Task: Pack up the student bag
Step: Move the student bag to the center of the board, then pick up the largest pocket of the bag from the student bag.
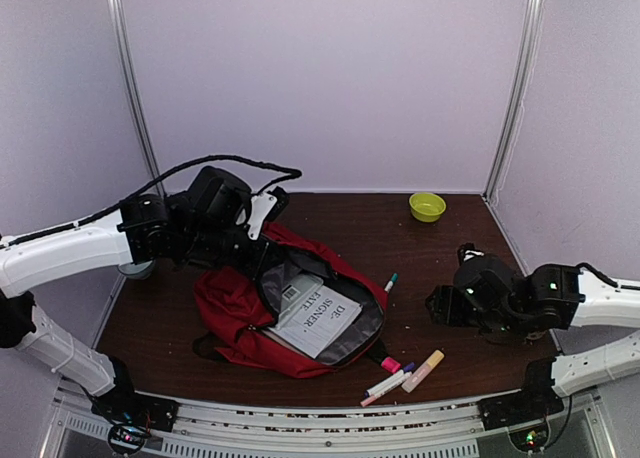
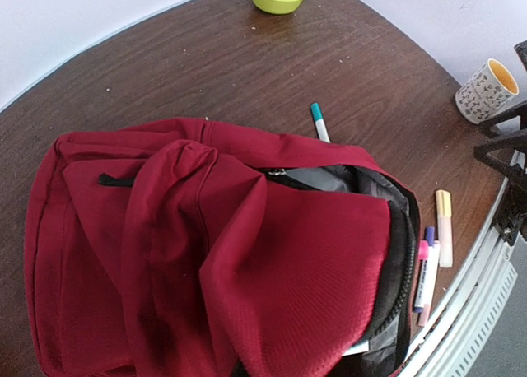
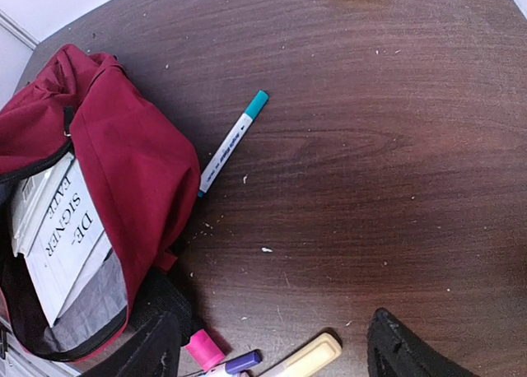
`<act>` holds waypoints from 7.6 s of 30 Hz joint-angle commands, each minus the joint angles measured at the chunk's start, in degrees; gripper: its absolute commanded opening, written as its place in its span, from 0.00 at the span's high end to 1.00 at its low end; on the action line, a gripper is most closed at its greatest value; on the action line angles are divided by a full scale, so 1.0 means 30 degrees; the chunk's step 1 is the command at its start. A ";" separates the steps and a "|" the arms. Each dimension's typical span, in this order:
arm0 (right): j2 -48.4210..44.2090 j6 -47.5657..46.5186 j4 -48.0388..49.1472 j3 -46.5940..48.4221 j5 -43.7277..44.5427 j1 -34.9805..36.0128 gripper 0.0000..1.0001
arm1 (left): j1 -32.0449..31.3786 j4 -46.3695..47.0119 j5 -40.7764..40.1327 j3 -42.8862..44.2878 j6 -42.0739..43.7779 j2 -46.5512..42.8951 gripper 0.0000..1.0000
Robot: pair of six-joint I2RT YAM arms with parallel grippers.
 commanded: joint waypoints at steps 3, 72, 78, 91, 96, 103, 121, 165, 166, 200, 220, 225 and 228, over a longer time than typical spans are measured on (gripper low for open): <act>0.0147 -0.5116 0.3805 -0.0363 -0.0507 -0.0201 0.19 | 0.0141 0.1777 0.1782 0.0068 0.0155 0.0110 1.00; 0.3481 -1.0015 1.0602 0.0356 -1.3300 0.0837 0.24 | -0.1504 0.0515 0.1313 -0.7749 -0.3639 -0.1732 1.00; 0.5858 -0.9951 1.2643 0.0685 -1.4689 0.3472 0.26 | -0.1548 0.0466 0.1836 -0.7015 -0.3694 -0.2143 1.00; 1.1147 -0.9919 1.3443 0.3219 -1.2884 0.5041 0.42 | -0.0655 -0.0654 0.0187 -0.4626 -0.3707 -0.0860 1.00; 1.1853 -0.9993 1.2998 0.3841 -1.1696 0.4956 0.42 | 0.1175 -0.0202 0.1120 -0.2852 -0.2229 0.0876 1.00; 1.1569 -0.9718 1.2631 0.3495 -1.0681 0.4296 0.42 | 0.2576 -0.0417 0.1832 0.0994 -0.0069 0.4235 1.00; 0.8329 -0.9023 1.2038 0.1569 -0.9258 0.3059 0.42 | 0.1616 0.1587 0.7784 -0.0158 -0.2318 0.4025 1.00; 1.6152 0.0033 1.0029 1.0540 -1.0643 -0.0222 0.38 | 0.1751 0.0982 -0.0679 -0.6194 -0.2591 -0.3356 0.40; 1.6331 0.0229 1.0028 1.0604 -1.0699 -0.0304 0.38 | 0.1751 0.1010 -0.0678 -0.6220 -0.2533 -0.3307 0.40; 1.8884 -0.0175 0.9330 1.2237 -1.0093 -0.1024 0.84 | 0.1751 0.2552 0.0031 -0.7854 -0.2696 -0.4039 0.44; 1.6604 -0.1544 1.0463 1.0388 -1.1206 -0.0994 1.00 | 0.1753 0.4352 -0.1062 -0.8601 -0.0546 -0.3149 0.27; 1.6244 -0.1695 1.0554 1.0039 -1.1196 -0.0909 1.00 | 0.1751 0.6222 -0.1062 -0.9410 0.0722 -0.2757 0.25; 1.6032 -0.1814 1.0435 0.9889 -1.1094 -0.0874 1.00 | 0.1751 0.6705 -0.0952 -0.9706 0.1418 -0.2622 0.24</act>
